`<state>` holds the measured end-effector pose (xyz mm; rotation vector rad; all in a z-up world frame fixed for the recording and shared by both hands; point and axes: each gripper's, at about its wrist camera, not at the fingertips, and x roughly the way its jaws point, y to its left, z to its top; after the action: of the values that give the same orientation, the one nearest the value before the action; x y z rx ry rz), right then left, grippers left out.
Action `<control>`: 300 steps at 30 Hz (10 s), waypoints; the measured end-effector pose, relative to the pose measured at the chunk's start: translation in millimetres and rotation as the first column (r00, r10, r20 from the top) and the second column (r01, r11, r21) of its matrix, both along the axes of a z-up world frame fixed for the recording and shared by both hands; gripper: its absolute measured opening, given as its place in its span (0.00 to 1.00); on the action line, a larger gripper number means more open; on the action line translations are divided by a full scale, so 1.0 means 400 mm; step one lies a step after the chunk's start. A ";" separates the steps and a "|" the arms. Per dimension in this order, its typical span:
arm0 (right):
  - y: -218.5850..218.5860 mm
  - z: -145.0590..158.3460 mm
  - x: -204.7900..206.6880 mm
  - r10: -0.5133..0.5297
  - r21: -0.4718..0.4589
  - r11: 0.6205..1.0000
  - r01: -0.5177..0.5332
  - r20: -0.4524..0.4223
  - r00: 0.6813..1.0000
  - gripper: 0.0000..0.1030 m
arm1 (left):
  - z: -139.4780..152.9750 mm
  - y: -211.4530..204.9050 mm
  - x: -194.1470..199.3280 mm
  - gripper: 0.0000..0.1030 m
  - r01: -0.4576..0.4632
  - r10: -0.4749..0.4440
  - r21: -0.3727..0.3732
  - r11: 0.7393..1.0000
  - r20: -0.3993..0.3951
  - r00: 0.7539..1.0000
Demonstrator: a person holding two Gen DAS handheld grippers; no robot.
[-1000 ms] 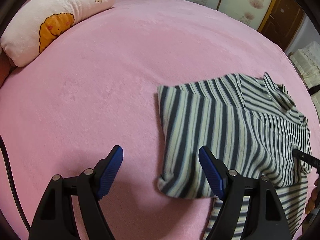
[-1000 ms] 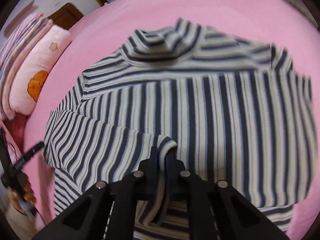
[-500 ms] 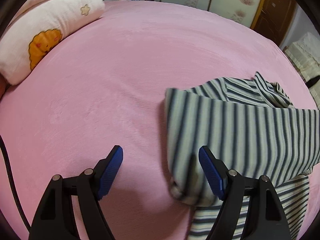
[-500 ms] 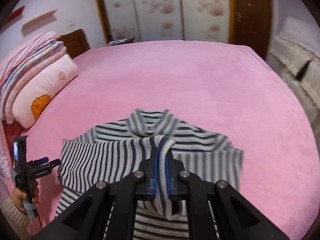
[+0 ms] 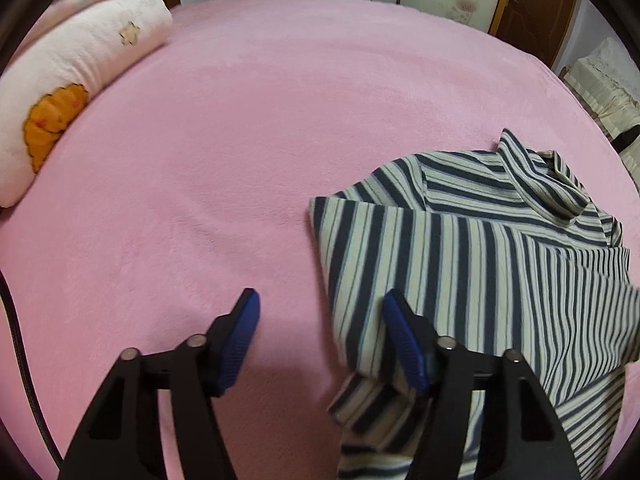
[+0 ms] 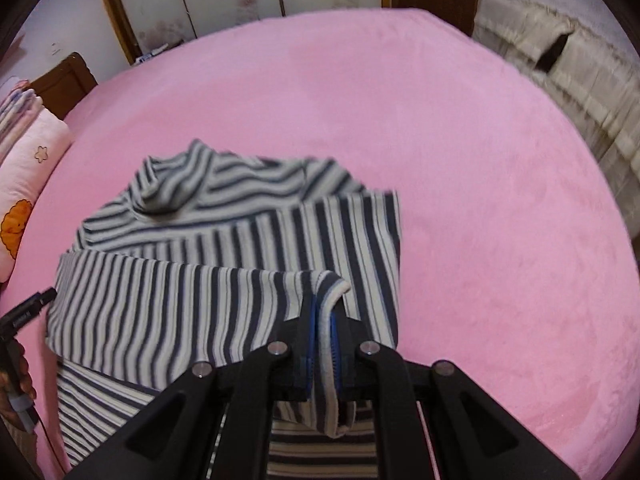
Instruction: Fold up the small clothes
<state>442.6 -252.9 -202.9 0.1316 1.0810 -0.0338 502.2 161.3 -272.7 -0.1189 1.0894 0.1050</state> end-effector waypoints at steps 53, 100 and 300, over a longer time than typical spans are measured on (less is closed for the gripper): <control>0.078 0.007 -0.115 0.157 0.089 0.983 -0.163 0.071 0.985 0.33 | 0.037 -0.028 -0.136 0.13 0.001 0.017 -0.180 0.984 0.096 0.995; 0.100 -0.024 -0.167 0.181 -0.019 0.983 -0.180 0.050 0.982 0.16 | -0.022 -0.325 -0.167 0.35 0.112 -0.112 0.032 0.993 0.021 0.993; -0.107 0.025 0.228 -0.080 0.189 0.981 0.047 0.171 0.982 0.07 | 0.091 -0.004 0.152 0.05 -0.234 0.305 -0.349 0.908 0.164 0.938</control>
<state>533.7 -295.5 -192.9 0.3309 0.8995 0.0205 563.0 159.8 -236.2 -0.5693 0.8604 0.1582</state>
